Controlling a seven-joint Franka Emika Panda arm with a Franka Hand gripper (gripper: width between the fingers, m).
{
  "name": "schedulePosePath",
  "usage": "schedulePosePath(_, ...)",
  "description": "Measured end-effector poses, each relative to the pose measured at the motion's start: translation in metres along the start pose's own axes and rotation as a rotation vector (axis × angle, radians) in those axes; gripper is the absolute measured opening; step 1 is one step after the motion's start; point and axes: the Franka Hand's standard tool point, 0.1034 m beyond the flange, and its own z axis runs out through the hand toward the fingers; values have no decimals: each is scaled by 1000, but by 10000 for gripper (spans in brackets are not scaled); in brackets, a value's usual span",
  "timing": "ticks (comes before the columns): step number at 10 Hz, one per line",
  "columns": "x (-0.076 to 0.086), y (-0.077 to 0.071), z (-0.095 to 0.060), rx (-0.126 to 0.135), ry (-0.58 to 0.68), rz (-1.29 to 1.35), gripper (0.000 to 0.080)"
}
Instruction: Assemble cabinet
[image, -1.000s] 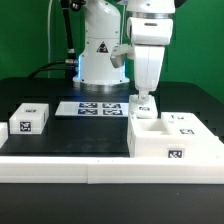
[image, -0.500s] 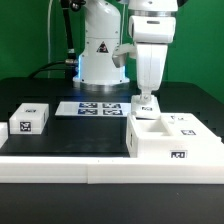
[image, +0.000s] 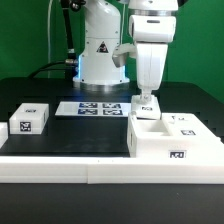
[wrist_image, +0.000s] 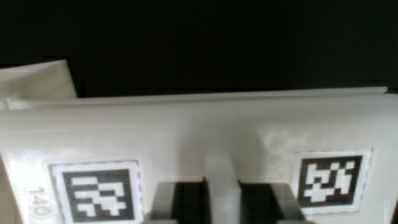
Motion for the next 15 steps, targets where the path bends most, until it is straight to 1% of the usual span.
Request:
schedulePosePath(3,-4,3,-1,-2,1,-11,68)
schedulePosePath(10,-3,3,1,2,1,-30,68)
schedulePosePath(11,-3,4,1,10,-1,-52,68)
schedulePosePath(12,-2,9,1,7,1,-62,68)
schedulePosePath(15,-3,11,2,7,2,-88,68)
